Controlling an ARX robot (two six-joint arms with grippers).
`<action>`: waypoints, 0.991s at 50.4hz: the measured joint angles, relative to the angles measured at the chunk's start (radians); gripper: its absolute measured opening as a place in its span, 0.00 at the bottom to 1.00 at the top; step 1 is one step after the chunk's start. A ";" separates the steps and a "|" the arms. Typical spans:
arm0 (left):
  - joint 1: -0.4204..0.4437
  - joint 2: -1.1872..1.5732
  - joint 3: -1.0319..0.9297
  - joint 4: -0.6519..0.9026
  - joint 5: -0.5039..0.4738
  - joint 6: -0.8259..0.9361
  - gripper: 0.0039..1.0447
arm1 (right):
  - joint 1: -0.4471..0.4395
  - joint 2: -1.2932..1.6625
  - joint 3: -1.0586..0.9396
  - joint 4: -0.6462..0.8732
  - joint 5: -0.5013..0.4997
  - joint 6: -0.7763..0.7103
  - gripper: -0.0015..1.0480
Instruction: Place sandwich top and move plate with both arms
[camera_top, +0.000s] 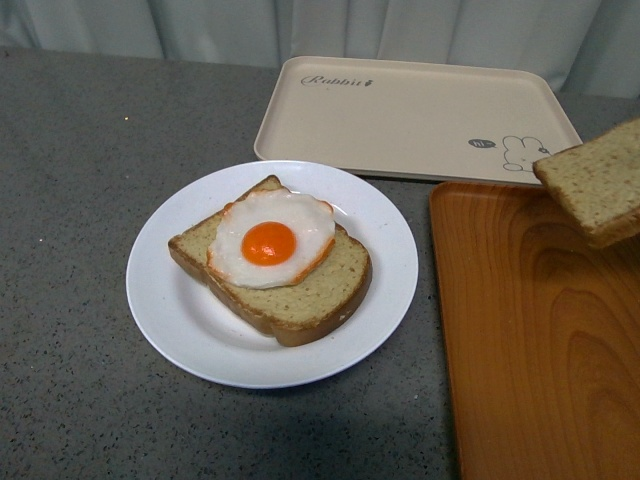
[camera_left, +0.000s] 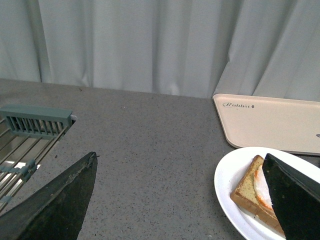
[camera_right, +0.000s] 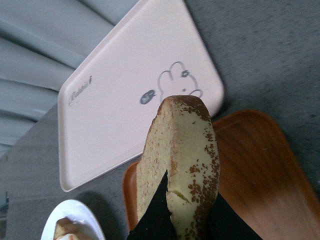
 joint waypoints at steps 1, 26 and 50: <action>0.000 0.000 0.000 0.000 0.000 0.000 0.94 | 0.016 0.000 0.000 0.008 0.003 0.008 0.03; 0.000 0.000 0.000 0.000 0.000 0.000 0.94 | 0.422 0.038 0.009 0.153 0.031 0.153 0.03; 0.000 0.000 0.000 0.000 0.000 0.000 0.94 | 0.550 0.194 0.040 0.302 0.007 0.185 0.03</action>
